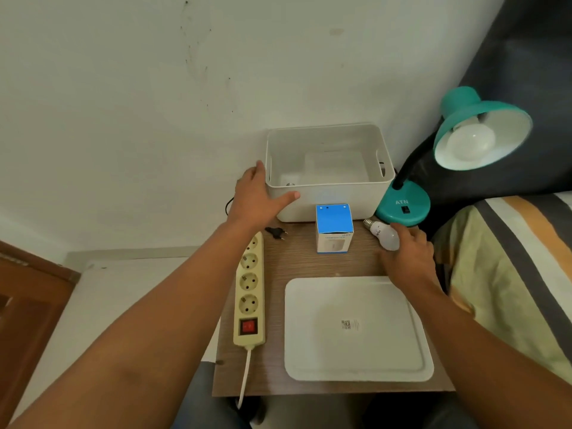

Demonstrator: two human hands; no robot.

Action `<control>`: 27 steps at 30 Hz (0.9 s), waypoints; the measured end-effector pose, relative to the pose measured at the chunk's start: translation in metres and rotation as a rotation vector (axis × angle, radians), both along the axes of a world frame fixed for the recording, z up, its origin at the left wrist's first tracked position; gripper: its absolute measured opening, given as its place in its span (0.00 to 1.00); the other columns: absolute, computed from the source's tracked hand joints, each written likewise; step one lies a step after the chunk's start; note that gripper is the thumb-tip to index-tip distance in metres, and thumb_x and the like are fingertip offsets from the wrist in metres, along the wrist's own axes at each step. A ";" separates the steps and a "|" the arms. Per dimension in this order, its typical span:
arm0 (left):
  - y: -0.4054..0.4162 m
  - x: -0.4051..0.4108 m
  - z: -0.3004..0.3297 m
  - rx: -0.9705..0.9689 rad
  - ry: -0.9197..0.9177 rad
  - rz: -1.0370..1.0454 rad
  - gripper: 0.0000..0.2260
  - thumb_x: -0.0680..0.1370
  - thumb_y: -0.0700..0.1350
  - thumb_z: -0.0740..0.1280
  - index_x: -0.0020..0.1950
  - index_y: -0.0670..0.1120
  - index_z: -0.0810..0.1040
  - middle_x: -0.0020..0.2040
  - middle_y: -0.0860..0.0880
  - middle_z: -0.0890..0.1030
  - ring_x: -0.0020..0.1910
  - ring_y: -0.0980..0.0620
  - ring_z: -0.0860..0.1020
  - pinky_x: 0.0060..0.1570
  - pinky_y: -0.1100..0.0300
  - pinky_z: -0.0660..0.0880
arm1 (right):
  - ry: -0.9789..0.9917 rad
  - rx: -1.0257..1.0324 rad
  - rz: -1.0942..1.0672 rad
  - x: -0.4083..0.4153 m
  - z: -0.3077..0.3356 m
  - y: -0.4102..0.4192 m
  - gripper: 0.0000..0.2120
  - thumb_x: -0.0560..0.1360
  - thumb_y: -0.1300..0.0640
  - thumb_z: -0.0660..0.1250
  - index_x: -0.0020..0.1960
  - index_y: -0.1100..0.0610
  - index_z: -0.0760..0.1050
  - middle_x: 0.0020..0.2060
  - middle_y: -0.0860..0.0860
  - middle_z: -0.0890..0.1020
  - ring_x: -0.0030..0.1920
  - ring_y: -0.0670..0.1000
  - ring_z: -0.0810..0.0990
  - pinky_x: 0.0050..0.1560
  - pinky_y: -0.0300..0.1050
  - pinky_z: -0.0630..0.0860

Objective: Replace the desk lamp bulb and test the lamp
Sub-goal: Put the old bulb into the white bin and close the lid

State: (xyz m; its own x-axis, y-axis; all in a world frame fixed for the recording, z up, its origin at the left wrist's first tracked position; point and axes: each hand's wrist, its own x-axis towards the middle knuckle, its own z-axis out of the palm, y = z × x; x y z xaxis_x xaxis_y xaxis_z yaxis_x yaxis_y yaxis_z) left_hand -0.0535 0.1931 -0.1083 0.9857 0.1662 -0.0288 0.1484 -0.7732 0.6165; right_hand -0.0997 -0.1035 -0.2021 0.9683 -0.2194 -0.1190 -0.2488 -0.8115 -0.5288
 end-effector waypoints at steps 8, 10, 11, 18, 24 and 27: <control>0.000 0.027 -0.006 -0.138 0.032 0.004 0.49 0.70 0.66 0.73 0.81 0.44 0.55 0.77 0.47 0.67 0.75 0.49 0.66 0.71 0.59 0.64 | -0.086 0.101 0.020 0.004 -0.001 -0.013 0.25 0.75 0.53 0.70 0.70 0.53 0.68 0.64 0.60 0.71 0.63 0.62 0.72 0.65 0.60 0.71; 0.002 0.028 -0.008 -0.117 0.006 -0.003 0.49 0.70 0.65 0.74 0.81 0.43 0.55 0.76 0.47 0.68 0.75 0.49 0.67 0.70 0.59 0.65 | -0.137 0.118 0.036 -0.004 0.007 -0.016 0.25 0.75 0.53 0.71 0.70 0.54 0.69 0.63 0.60 0.72 0.61 0.60 0.73 0.62 0.60 0.73; 0.002 0.028 -0.008 -0.103 0.005 -0.009 0.50 0.70 0.66 0.73 0.81 0.43 0.54 0.76 0.47 0.69 0.74 0.48 0.67 0.70 0.58 0.66 | -0.157 0.122 0.043 -0.008 0.013 -0.017 0.25 0.75 0.53 0.70 0.70 0.54 0.69 0.63 0.59 0.72 0.61 0.59 0.74 0.61 0.59 0.74; 0.001 0.027 -0.005 -0.099 0.054 -0.011 0.50 0.70 0.66 0.73 0.81 0.44 0.52 0.77 0.45 0.67 0.75 0.45 0.66 0.69 0.54 0.67 | -0.306 0.201 0.076 -0.028 0.071 -0.012 0.24 0.75 0.49 0.71 0.69 0.48 0.70 0.60 0.49 0.74 0.56 0.49 0.76 0.56 0.45 0.76; 0.001 0.028 -0.007 -0.120 0.058 -0.018 0.50 0.70 0.65 0.73 0.81 0.44 0.53 0.75 0.44 0.69 0.73 0.44 0.68 0.69 0.52 0.69 | -0.420 0.197 0.089 0.002 0.115 0.015 0.24 0.75 0.46 0.70 0.69 0.49 0.70 0.58 0.46 0.74 0.54 0.44 0.73 0.52 0.34 0.71; 0.002 0.030 -0.010 -0.131 0.059 -0.014 0.50 0.70 0.65 0.73 0.81 0.44 0.53 0.76 0.44 0.69 0.74 0.45 0.68 0.70 0.50 0.69 | -0.420 0.146 0.120 0.036 0.116 0.031 0.25 0.74 0.42 0.68 0.68 0.49 0.71 0.57 0.51 0.78 0.56 0.52 0.76 0.56 0.49 0.76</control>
